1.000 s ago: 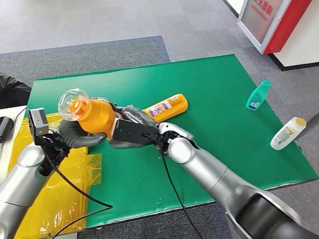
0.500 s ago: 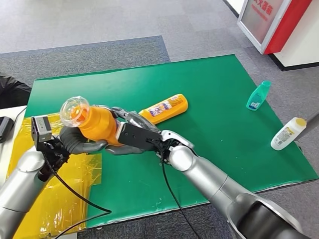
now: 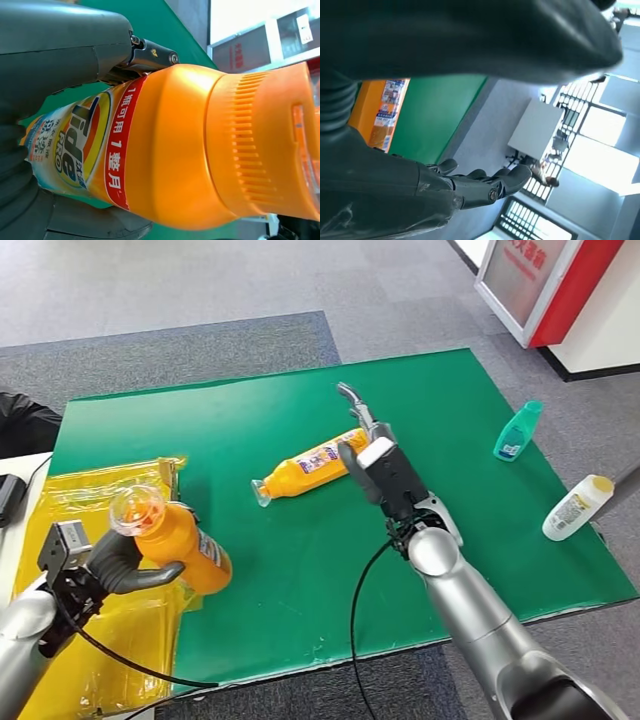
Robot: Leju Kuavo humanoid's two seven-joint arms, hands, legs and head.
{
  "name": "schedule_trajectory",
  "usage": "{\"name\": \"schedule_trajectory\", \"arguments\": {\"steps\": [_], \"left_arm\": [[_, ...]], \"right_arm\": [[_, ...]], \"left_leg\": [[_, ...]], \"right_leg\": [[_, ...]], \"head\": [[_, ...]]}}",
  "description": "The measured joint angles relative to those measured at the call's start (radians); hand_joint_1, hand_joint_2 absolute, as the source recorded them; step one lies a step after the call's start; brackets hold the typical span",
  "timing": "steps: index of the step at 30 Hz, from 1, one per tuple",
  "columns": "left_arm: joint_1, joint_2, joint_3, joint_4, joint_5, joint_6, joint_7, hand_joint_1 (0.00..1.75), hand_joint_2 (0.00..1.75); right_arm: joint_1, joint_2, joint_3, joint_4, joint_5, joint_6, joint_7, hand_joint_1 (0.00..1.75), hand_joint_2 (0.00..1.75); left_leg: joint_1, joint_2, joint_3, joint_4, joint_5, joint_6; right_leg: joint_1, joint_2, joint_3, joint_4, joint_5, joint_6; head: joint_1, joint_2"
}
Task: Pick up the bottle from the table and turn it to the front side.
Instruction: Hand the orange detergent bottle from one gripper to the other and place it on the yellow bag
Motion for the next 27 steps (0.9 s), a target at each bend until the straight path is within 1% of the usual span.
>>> {"name": "schedule_trajectory", "arguments": {"steps": [4, 9, 15, 17, 19, 21, 24, 27], "left_arm": [[0.033, 0.024, 0.033, -0.029, 0.000, 0.001, 0.006, 1.75, 1.75], [0.046, 0.056, 0.067, -0.056, -0.002, 0.002, 0.015, 1.75, 1.75], [0.043, 0.091, 0.095, -0.074, 0.001, -0.004, 0.032, 1.75, 1.75], [0.032, 0.106, 0.097, -0.077, 0.007, -0.010, 0.049, 1.75, 1.75], [0.001, 0.135, 0.097, -0.079, 0.029, -0.032, 0.081, 1.75, 1.75], [-0.055, 0.179, 0.096, -0.078, 0.069, -0.074, 0.123, 1.75, 1.75], [-0.167, 0.253, 0.089, -0.074, 0.141, -0.150, 0.190, 1.75, 1.75], [-0.286, 0.323, 0.061, -0.062, 0.197, -0.211, 0.263, 1.75, 1.75]], "right_arm": [[0.052, -0.023, -0.070, -0.047, -0.007, -0.014, -0.015, 0.00, 0.00], [0.103, -0.038, -0.131, -0.078, -0.021, -0.013, -0.027, 0.00, 0.00], [0.136, -0.043, -0.168, -0.083, -0.021, -0.006, -0.032, 0.00, 0.00], [0.140, -0.043, -0.174, -0.084, -0.021, -0.005, -0.033, 0.00, 0.00], [0.144, -0.043, -0.180, -0.083, -0.021, -0.003, -0.036, 0.00, 0.00], [0.148, -0.043, -0.185, -0.082, -0.023, 0.001, -0.043, 0.00, 0.00], [0.152, -0.043, -0.189, -0.078, -0.029, 0.007, -0.053, 0.00, 0.00], [0.152, -0.043, -0.189, -0.072, -0.038, 0.010, -0.060, 0.00, 0.00]], "left_leg": [[0.000, 0.000, 0.000, 0.000, 0.000, 0.000], [0.000, 0.000, 0.000, 0.000, 0.000, 0.000], [0.000, 0.000, 0.000, 0.000, 0.000, 0.000], [0.000, 0.000, 0.000, 0.000, 0.000, 0.000], [0.001, 0.000, 0.000, 0.000, 0.000, 0.000], [0.001, 0.000, 0.000, 0.000, 0.001, -0.001], [0.002, 0.000, -0.001, 0.000, 0.001, -0.001], [0.002, 0.000, -0.001, 0.000, 0.002, -0.002]], "right_leg": [[0.000, 0.000, 0.000, 0.000, 0.000, 0.000], [0.000, 0.000, 0.000, 0.000, 0.000, 0.000], [0.000, 0.000, 0.000, 0.000, 0.000, 0.000], [0.000, 0.000, -0.001, 0.000, 0.000, 0.000], [0.001, 0.000, -0.001, 0.000, 0.000, 0.000], [0.001, 0.000, -0.001, 0.000, 0.000, 0.000], [0.002, 0.000, -0.001, 0.000, 0.001, -0.001], [0.002, 0.000, -0.001, 0.000, 0.001, -0.001]], "head": [[0.000, 0.000], [0.000, 0.000], [0.000, 0.000], [0.000, 0.000], [0.000, 0.000], [0.000, 0.000], [0.000, 0.000], [0.000, 0.000]]}}
